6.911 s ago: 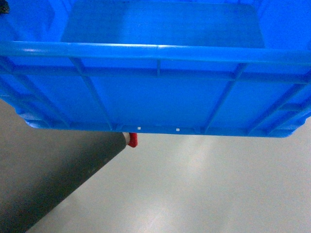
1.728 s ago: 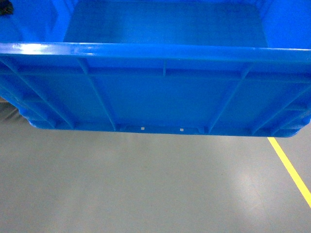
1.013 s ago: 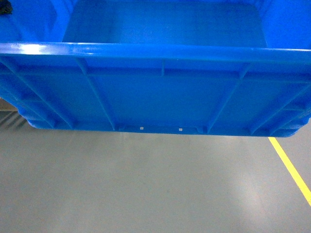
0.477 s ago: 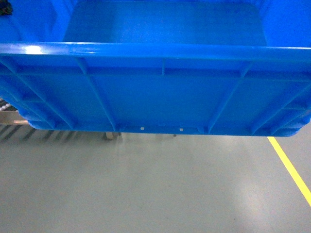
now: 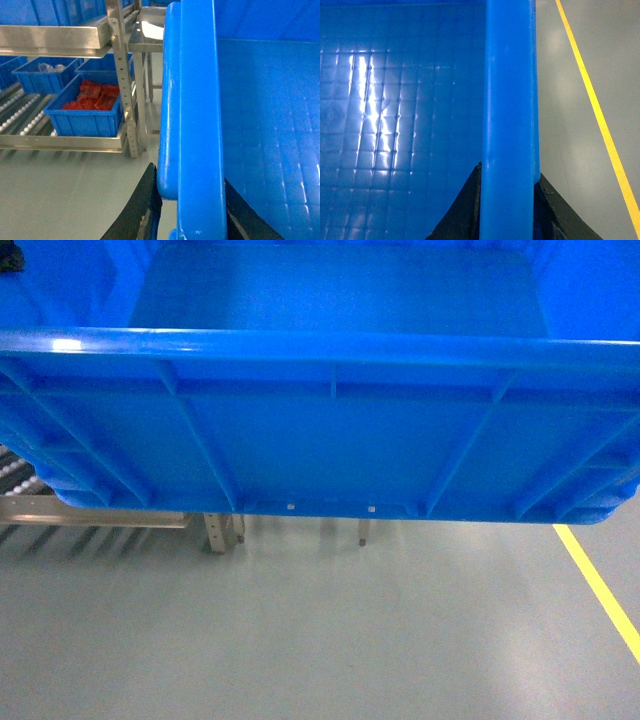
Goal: Place box next to blue box on left shelf
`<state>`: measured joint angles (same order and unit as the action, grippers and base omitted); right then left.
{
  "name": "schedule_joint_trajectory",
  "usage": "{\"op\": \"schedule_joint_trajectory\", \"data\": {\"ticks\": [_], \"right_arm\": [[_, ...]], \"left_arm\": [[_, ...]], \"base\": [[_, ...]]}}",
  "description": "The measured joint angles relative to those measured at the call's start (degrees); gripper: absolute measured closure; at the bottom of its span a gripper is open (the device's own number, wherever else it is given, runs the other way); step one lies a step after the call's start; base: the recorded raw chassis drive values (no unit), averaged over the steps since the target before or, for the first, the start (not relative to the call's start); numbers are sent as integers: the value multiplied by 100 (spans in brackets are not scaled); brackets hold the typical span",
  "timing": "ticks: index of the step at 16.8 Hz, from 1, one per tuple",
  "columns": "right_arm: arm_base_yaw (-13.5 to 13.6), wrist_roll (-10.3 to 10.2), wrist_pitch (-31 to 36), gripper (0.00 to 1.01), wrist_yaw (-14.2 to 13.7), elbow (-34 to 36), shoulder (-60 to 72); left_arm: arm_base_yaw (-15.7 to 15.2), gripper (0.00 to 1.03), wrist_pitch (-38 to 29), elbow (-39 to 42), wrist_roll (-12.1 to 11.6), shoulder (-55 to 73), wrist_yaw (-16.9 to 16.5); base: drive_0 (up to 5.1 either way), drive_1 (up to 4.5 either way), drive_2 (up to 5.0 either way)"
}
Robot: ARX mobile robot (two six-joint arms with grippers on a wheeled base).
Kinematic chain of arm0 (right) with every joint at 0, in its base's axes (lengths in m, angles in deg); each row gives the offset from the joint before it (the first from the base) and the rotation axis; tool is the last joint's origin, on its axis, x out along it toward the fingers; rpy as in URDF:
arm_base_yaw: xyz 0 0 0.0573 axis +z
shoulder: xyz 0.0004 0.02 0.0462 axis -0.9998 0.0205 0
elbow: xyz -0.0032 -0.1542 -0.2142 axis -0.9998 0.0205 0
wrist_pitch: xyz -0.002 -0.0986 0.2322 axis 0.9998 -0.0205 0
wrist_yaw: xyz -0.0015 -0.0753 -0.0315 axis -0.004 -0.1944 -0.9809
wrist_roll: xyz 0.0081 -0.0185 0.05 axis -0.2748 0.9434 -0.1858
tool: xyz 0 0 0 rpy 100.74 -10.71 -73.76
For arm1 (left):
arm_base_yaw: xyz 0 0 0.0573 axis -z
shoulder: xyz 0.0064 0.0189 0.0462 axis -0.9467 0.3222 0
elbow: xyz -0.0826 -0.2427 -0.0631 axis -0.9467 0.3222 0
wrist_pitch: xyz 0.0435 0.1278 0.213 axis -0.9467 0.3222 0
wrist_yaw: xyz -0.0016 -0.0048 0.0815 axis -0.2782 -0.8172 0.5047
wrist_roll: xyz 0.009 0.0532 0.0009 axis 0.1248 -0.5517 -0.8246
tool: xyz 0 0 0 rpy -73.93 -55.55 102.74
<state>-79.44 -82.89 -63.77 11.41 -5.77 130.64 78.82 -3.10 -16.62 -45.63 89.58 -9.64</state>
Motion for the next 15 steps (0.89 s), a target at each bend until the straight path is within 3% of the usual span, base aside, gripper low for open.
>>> {"op": "schedule_joint_trajectory", "data": {"ticks": [12,15], "right_arm": [[-2,0,35,82,-4,0,0],[0,0,20,82,2,0,2]], "left_arm": [[0,84,-48,2,0,-4,11],[0,84,-4,13,4,4,7]], "base": [[0,434,-433],[0,0,0]]}}
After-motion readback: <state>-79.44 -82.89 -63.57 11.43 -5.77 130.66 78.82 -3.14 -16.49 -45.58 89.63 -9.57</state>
